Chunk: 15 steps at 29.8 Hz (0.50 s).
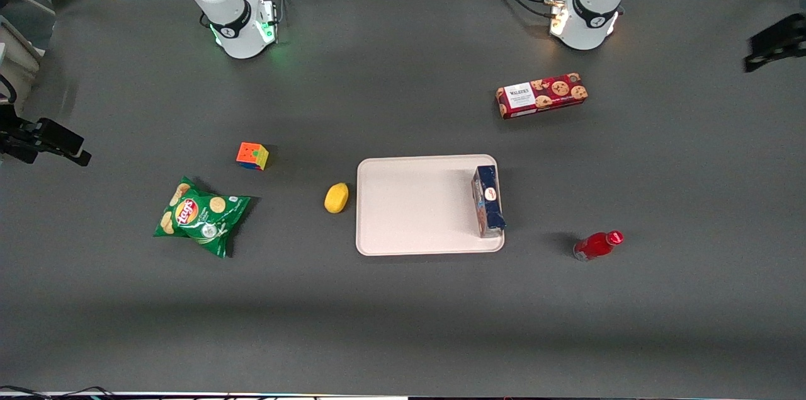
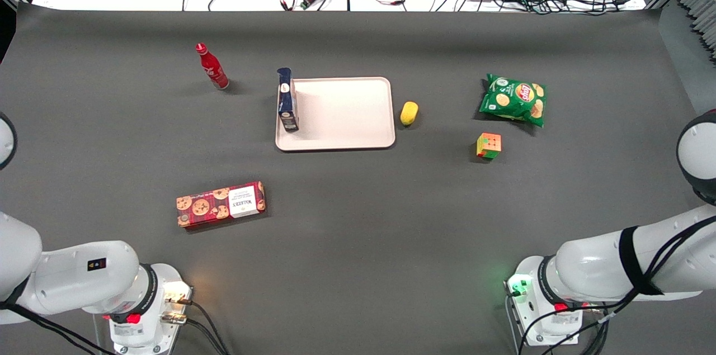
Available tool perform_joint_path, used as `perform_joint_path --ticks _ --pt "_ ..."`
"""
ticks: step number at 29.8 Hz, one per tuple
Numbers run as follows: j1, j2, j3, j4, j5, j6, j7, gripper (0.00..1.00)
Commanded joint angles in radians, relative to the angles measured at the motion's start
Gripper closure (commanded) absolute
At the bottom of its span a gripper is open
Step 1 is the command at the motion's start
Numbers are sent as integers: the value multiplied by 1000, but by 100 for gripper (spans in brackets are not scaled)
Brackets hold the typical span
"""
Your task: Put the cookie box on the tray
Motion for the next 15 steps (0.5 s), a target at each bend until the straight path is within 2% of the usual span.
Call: perform_joint_path --ticks 1,5,8,15 --pt "-101 -106 203 -239 -47 148 162 0" --pt "-140 -218 246 -510 -59 378 169 0" --pt "-197 -275 292 -661 -67 516 169 0" --pt "-249 -275 329 -697 -70 564 168 0"
